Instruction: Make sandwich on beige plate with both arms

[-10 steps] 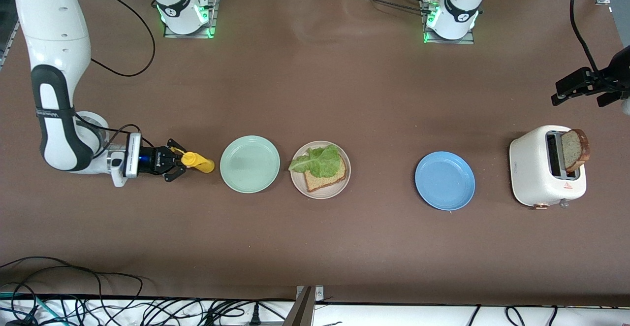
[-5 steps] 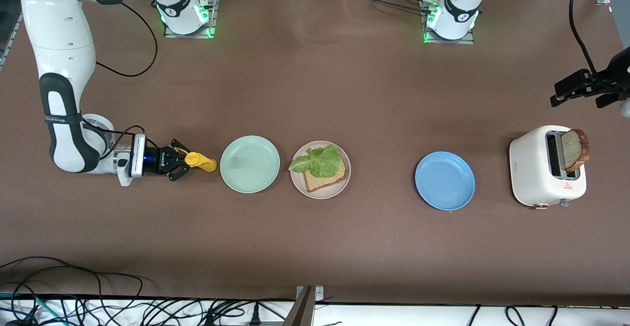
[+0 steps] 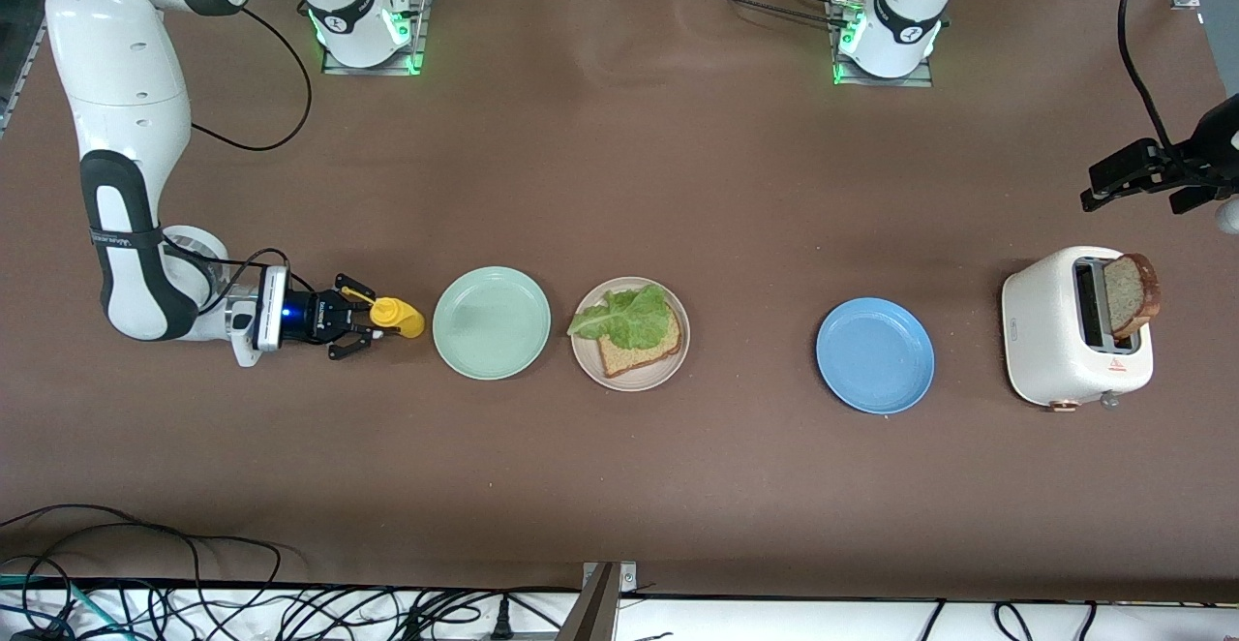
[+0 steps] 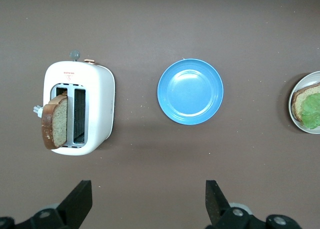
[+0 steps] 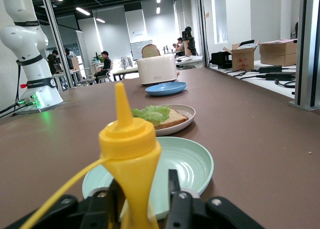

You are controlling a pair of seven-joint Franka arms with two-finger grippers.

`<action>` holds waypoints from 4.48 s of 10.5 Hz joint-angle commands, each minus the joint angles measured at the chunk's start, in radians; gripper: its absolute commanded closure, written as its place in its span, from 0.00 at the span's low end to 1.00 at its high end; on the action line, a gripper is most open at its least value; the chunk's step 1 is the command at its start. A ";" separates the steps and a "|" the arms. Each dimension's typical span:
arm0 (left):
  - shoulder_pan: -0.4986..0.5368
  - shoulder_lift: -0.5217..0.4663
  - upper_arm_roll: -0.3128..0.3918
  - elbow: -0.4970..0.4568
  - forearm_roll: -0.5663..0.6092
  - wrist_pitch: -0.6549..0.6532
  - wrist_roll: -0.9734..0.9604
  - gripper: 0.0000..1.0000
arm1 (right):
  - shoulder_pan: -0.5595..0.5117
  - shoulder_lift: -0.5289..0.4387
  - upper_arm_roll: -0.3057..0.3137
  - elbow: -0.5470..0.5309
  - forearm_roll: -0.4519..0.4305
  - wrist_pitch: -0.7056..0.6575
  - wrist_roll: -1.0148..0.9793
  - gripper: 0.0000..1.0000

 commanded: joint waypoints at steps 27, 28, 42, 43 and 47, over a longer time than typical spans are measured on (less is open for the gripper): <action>0.115 0.066 -0.047 0.005 0.096 0.053 0.116 0.00 | 0.019 -0.182 -0.050 0.498 -0.889 -0.017 1.479 0.00; 0.137 0.089 -0.047 0.004 0.097 0.062 0.145 0.00 | 0.036 -0.211 -0.050 0.498 -0.952 -0.019 1.516 0.00; 0.276 0.256 0.013 -0.192 0.091 0.441 0.363 0.00 | 0.090 -0.691 0.007 0.125 -1.396 -0.017 2.217 0.00; 0.284 0.268 0.015 -0.193 0.091 0.441 0.364 0.00 | 0.092 -0.741 0.014 0.051 -1.405 0.027 2.240 0.00; 0.298 0.281 0.019 -0.221 0.089 0.443 0.364 0.08 | 0.090 -0.906 0.065 -0.137 -1.492 0.131 2.414 0.00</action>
